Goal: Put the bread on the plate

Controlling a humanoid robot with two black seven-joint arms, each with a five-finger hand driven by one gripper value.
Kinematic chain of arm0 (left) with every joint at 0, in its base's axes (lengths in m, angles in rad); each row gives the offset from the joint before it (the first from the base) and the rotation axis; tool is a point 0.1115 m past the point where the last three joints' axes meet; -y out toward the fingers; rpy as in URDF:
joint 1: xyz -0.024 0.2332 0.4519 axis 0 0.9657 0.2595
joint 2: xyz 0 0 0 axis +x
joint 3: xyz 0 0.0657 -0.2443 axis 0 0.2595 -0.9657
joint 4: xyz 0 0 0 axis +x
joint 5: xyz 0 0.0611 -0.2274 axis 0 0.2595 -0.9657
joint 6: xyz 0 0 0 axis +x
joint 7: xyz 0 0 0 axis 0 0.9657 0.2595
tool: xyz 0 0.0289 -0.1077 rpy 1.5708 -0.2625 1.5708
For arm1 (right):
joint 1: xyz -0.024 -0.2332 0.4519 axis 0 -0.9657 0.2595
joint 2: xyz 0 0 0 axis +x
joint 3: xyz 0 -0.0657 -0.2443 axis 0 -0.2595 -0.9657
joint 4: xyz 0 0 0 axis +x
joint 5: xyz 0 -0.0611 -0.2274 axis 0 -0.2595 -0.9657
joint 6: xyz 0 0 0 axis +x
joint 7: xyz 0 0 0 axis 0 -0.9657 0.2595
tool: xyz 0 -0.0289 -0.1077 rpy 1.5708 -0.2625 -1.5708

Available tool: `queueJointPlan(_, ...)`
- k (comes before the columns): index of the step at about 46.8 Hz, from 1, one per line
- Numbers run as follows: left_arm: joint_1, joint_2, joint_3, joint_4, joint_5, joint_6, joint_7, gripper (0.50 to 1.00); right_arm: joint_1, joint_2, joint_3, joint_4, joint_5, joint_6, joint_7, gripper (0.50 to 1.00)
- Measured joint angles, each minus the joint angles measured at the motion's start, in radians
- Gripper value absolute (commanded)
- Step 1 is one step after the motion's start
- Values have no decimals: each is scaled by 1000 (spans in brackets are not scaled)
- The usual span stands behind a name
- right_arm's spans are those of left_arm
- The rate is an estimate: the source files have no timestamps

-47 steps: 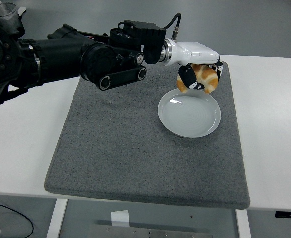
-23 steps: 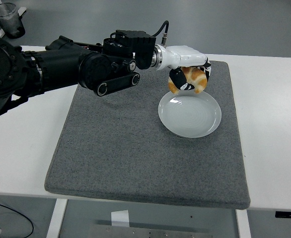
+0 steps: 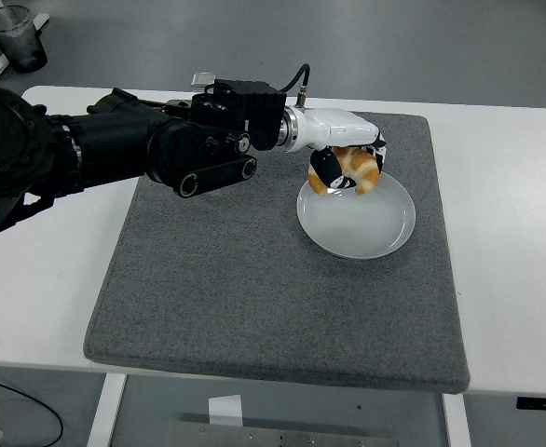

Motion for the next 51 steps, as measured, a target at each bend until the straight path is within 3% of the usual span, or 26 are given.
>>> queueJointPlan(51, 87, 0, 7, 0, 68, 0, 1, 500, 0, 0, -1, 0, 0, 0, 0, 932)
